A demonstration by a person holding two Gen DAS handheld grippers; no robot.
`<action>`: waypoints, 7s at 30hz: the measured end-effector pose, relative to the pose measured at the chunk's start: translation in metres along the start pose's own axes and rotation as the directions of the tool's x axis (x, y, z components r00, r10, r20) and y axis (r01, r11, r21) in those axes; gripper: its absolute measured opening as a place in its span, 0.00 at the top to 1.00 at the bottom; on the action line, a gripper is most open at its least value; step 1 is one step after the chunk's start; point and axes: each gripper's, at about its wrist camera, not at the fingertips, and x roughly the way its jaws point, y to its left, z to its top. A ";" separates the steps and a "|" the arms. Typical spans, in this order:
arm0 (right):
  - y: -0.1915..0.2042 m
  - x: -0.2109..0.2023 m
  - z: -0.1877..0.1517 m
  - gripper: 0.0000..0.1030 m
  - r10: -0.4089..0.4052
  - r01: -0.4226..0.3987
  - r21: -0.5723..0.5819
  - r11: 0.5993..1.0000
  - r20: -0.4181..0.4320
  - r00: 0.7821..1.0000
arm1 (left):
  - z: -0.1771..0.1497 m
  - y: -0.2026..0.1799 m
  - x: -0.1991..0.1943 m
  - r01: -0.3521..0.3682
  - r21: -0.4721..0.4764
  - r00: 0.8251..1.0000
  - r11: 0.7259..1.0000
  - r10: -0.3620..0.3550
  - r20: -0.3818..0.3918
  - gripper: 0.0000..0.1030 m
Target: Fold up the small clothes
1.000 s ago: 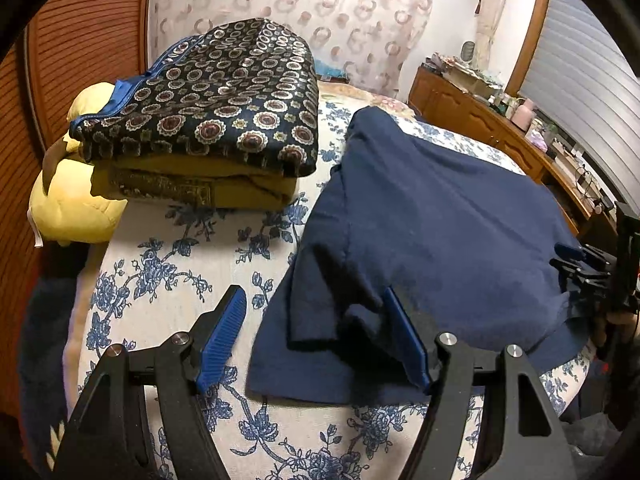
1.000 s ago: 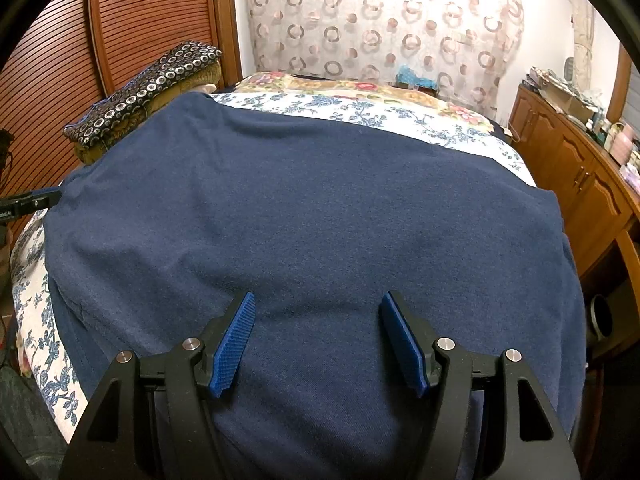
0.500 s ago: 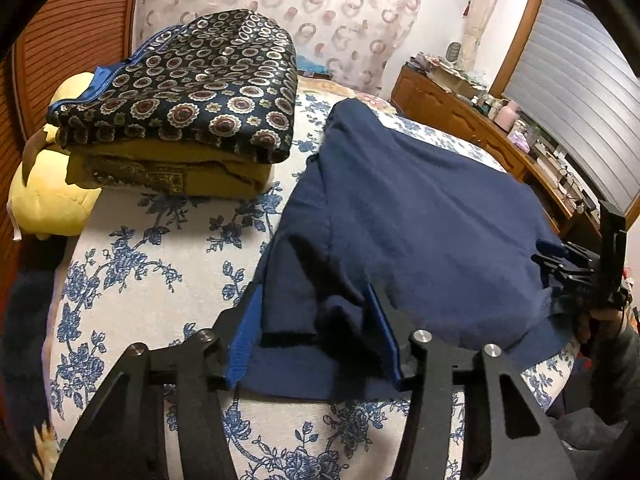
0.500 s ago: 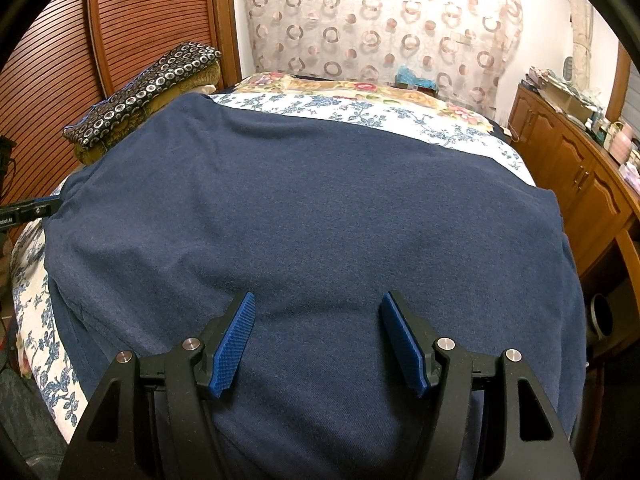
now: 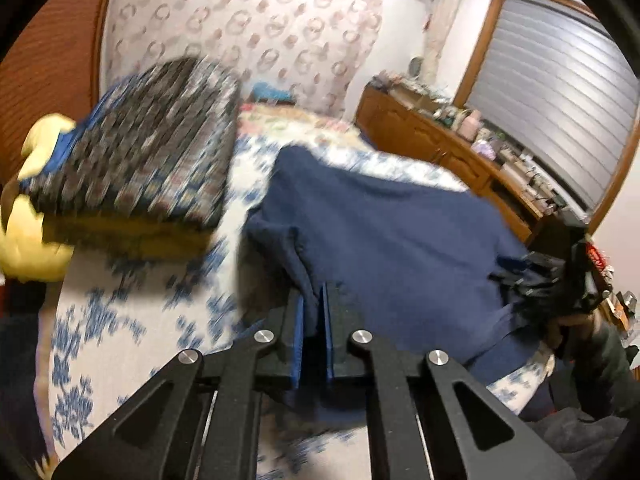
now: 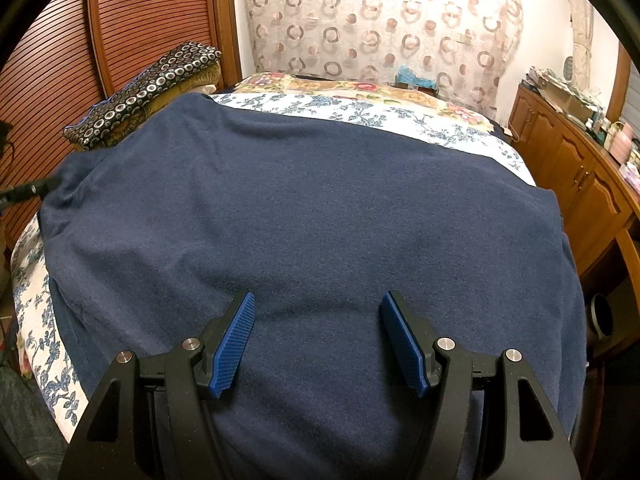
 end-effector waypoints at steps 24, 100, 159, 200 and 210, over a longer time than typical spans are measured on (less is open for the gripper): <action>-0.065 -0.112 -0.042 0.34 -0.185 0.154 0.178 0.972 0.169 0.968 | 0.105 -0.231 0.033 0.382 0.404 0.917 0.831 -0.395 -0.056 0.92; -0.001 -0.004 0.047 0.96 0.224 -0.221 -0.063 0.973 0.059 0.973 | 0.057 -0.075 0.064 0.072 0.163 0.997 0.984 -0.073 0.001 0.27; -0.103 -0.038 0.047 0.57 -0.232 0.226 0.152 0.962 0.026 0.972 | 0.042 -0.101 0.080 0.124 0.215 0.992 0.969 -0.115 -0.057 0.22; -0.110 -0.123 -0.027 0.56 -0.151 0.142 0.151 0.978 0.051 0.987 | 0.067 -0.141 0.121 0.136 0.291 0.988 0.947 -0.108 -0.110 0.21; -0.140 -0.019 0.032 0.54 -0.099 0.087 0.168 0.982 0.061 0.993 | 0.101 -0.153 0.182 0.108 0.317 0.986 0.942 -0.060 -0.158 0.21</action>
